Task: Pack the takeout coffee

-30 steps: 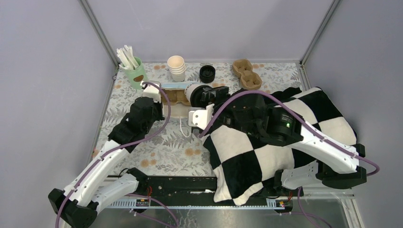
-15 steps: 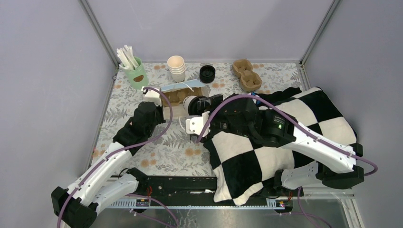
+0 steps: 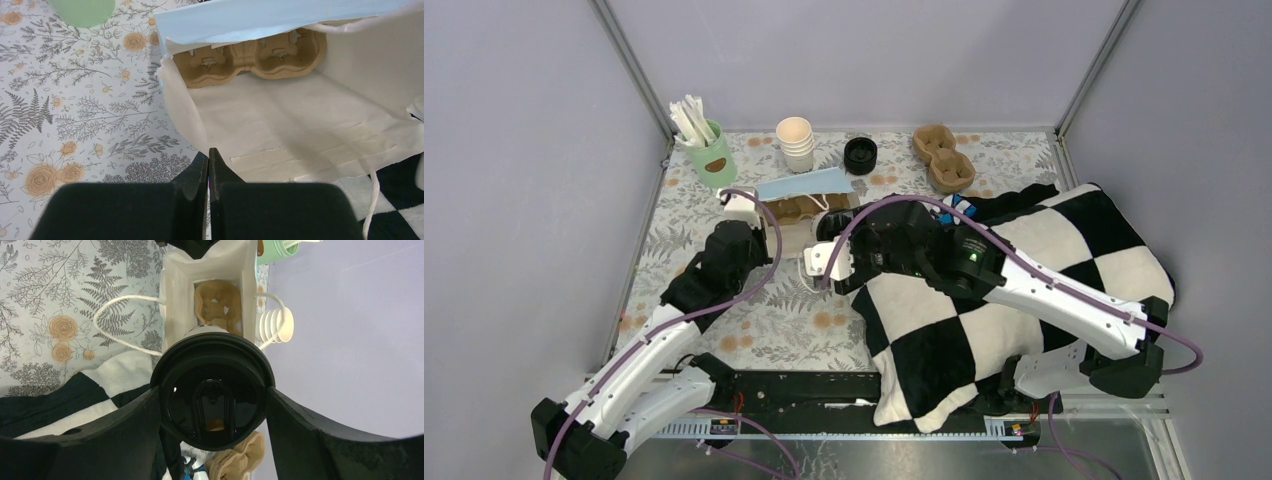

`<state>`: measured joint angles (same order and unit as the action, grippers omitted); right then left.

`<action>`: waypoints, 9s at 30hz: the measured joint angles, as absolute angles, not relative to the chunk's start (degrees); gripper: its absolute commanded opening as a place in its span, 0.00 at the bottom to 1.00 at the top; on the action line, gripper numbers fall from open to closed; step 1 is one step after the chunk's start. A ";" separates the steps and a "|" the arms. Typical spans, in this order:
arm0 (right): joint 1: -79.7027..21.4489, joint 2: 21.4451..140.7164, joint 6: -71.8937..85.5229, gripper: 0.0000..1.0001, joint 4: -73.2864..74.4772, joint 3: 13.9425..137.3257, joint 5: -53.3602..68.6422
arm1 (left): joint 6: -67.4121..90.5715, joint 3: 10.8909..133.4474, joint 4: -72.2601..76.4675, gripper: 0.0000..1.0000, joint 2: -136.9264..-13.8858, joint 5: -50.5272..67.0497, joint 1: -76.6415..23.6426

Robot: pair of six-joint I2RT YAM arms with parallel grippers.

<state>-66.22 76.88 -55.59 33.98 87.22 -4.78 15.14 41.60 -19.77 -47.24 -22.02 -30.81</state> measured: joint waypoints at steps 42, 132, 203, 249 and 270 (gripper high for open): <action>-53.36 100.36 -67.22 0.45 11.22 80.51 2.72 | 17.45 37.82 -19.53 0.00 -41.15 -18.50 -30.81; -47.81 121.49 -73.19 0.52 -10.94 88.82 7.16 | 21.52 40.93 -23.55 0.00 -45.50 -18.28 -32.69; -55.99 105.80 -55.96 1.00 8.75 82.61 -6.90 | 32.36 48.69 -36.05 0.00 -47.37 -25.04 -32.69; -54.08 64.77 -17.67 1.00 29.21 81.06 -22.87 | 67.85 73.73 -64.75 0.29 -60.66 0.03 -20.21; -51.62 63.00 -11.64 1.00 34.46 81.58 -21.61 | 39.24 118.17 -60.40 0.99 -85.73 -22.76 -16.21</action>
<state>-51.62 63.00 -11.64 34.46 81.58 -21.61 39.24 118.17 -60.40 -85.73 -22.76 -16.21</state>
